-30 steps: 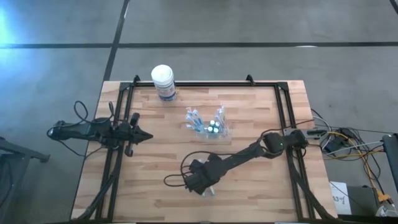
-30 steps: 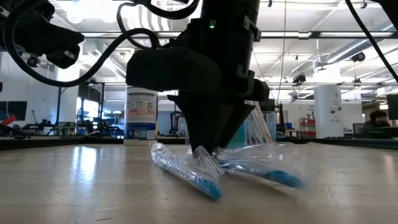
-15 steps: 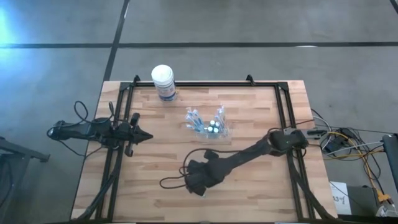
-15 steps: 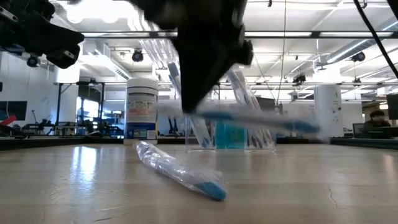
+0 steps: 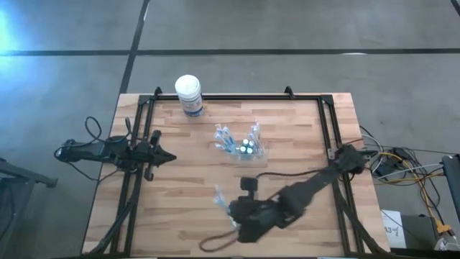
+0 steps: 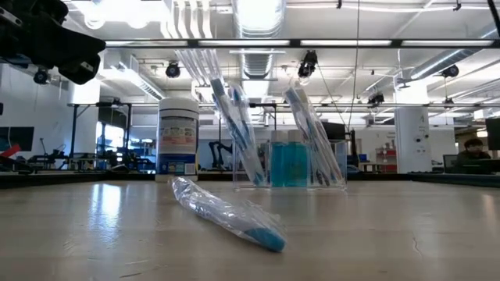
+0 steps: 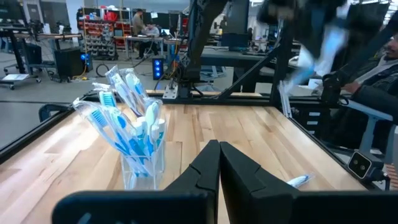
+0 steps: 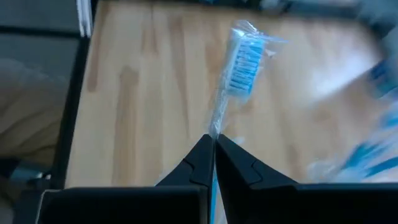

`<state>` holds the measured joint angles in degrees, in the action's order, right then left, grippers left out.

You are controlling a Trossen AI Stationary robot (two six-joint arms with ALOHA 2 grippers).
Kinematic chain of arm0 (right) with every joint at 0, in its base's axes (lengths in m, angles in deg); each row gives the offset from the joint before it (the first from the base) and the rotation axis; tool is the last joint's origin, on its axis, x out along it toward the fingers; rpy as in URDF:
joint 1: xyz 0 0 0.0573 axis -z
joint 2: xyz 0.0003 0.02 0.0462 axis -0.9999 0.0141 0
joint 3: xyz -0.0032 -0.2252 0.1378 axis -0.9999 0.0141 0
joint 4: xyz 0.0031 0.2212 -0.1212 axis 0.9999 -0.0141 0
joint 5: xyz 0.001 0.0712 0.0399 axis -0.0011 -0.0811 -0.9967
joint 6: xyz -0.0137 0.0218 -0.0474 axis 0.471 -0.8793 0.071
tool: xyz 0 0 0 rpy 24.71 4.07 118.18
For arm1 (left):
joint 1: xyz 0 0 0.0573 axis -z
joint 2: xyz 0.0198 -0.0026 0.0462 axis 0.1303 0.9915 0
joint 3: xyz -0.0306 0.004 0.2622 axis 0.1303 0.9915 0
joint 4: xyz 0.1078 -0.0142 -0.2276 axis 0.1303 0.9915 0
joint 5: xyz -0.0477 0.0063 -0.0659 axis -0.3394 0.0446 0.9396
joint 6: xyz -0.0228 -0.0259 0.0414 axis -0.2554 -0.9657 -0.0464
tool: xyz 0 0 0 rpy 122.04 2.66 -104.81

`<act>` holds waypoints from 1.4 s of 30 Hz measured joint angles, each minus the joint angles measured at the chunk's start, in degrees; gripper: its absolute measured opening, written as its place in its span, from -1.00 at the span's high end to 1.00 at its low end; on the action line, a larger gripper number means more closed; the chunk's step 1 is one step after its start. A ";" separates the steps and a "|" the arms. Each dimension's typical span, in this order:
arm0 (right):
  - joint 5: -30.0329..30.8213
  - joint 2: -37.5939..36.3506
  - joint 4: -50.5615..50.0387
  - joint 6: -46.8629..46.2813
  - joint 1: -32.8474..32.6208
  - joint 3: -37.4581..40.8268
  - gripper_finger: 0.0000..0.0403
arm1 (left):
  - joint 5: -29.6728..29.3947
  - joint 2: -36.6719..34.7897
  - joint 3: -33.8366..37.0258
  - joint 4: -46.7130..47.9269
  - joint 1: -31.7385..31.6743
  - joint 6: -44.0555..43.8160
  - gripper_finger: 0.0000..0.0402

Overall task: Pick & Place toothbrushing station
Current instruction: Put the blue toothbrush into the transparent organizer

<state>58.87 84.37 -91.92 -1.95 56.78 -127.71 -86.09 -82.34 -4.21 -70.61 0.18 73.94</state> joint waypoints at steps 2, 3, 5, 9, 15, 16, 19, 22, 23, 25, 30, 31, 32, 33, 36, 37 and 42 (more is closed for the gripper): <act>4.52 -3.11 0.29 3.63 -1.79 1.03 0.94 | 0.02 -0.04 -0.04 0.04 -0.04 0.69 0.93; 6.52 -4.66 0.79 5.54 -2.51 1.91 0.94 | 0.00 -0.04 -0.06 0.02 -0.04 0.87 0.93; 8.07 -8.49 3.11 9.09 -3.37 4.62 0.94 | 0.02 -0.11 -0.06 0.04 -0.04 1.54 0.93; 8.52 -18.26 13.46 17.28 -3.94 14.94 0.94 | -0.02 -0.17 -0.06 -0.04 -0.04 1.90 0.93; -5.24 -35.25 42.32 29.28 -0.75 40.57 0.94 | -0.15 -0.17 -0.06 -0.69 -0.02 2.55 0.93; -7.23 -37.89 46.07 29.24 0.12 45.10 0.94 | -0.19 -0.17 -0.06 -1.01 -0.02 2.53 0.93; -9.50 -45.75 55.55 29.08 2.06 57.36 0.94 | -0.20 -0.17 -0.06 -1.71 -0.02 2.49 0.93; -10.11 -53.52 62.13 27.69 2.76 67.54 0.94 | -0.32 -0.17 -0.06 -1.70 -0.02 2.47 0.93; -10.26 -56.12 63.89 27.29 2.78 70.51 0.94 | -0.35 -0.17 -0.06 -1.71 0.00 2.47 0.93; -10.31 -61.09 67.82 25.95 2.77 76.15 0.94 | -0.53 -0.17 -0.06 -1.71 0.02 2.47 0.93; -10.12 -70.72 73.25 22.43 2.88 87.02 0.94 | -0.61 -0.17 -0.06 -1.72 0.00 2.53 0.93; -10.13 -72.29 74.46 22.13 2.83 88.78 0.94 | -0.61 -0.17 -0.06 -1.73 0.00 2.53 0.93; -10.25 -73.68 75.39 21.92 2.77 90.29 0.94 | -0.59 -0.17 -0.06 -1.71 0.00 2.39 0.93; -10.24 -74.97 76.03 21.84 2.79 91.71 0.94 | -0.59 -0.17 -0.04 -1.71 0.00 2.22 0.93; -10.08 -78.29 77.30 22.95 2.88 95.52 0.94 | -0.57 -0.13 0.15 -1.68 0.00 2.07 0.93; -10.08 -79.34 77.97 23.62 2.86 96.82 0.94 | -0.57 -0.11 0.18 -1.63 0.00 2.05 0.93; -10.65 -84.14 80.27 24.57 2.83 102.11 0.94 | -0.54 0.05 0.20 -1.64 0.00 2.01 0.93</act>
<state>48.21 0.23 -11.65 22.62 59.60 -25.60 -86.63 -82.29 -4.01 -72.25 0.18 75.94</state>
